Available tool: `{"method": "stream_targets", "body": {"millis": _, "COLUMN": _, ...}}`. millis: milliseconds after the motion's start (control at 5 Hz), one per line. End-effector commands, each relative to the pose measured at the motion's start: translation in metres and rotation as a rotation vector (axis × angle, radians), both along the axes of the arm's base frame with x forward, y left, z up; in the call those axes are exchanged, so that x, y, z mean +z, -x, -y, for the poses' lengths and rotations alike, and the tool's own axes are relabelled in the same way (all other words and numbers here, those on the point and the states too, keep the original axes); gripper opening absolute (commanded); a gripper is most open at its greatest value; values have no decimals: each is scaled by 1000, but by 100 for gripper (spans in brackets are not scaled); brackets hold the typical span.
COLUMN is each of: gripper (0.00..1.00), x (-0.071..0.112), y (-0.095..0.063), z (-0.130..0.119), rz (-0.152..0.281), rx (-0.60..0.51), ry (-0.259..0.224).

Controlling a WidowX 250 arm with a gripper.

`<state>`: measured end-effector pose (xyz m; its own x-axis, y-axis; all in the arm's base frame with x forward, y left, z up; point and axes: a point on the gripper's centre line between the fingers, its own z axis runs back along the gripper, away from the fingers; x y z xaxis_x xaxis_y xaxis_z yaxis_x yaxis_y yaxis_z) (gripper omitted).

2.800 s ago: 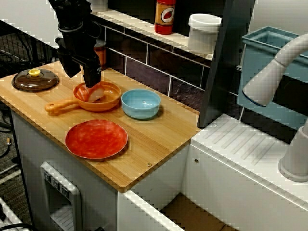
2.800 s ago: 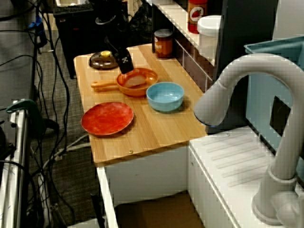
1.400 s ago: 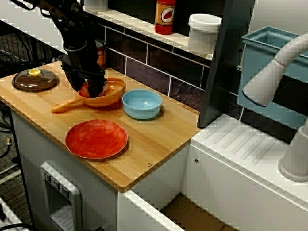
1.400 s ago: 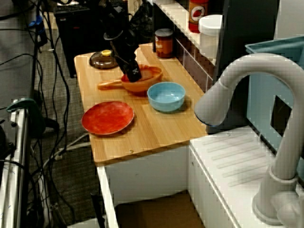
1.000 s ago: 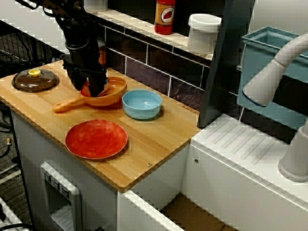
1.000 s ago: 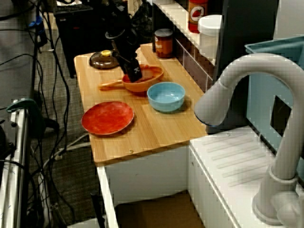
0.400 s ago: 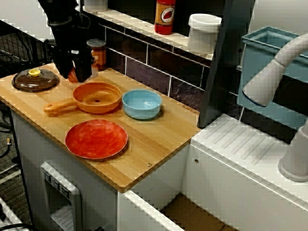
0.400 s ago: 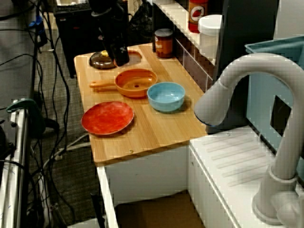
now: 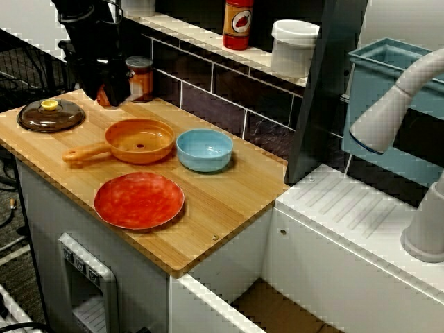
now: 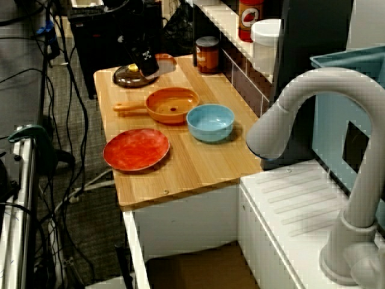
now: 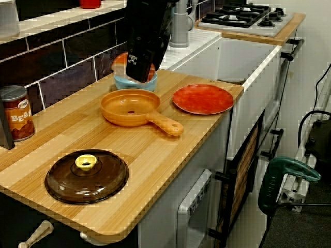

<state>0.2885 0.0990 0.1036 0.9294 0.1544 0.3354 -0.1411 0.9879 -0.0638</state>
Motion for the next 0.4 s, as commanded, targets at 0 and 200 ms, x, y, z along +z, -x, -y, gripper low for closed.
{"method": "stream_targets", "body": {"millis": 0, "gripper": 0, "x": 3, "y": 19, "z": 42, "rz": 90, "rx": -179, "ry": -140}}
{"method": "stream_targets", "body": {"millis": 200, "gripper": 0, "x": -2, "y": 32, "z": 66, "rz": 100, "rx": -217, "ry": -176}}
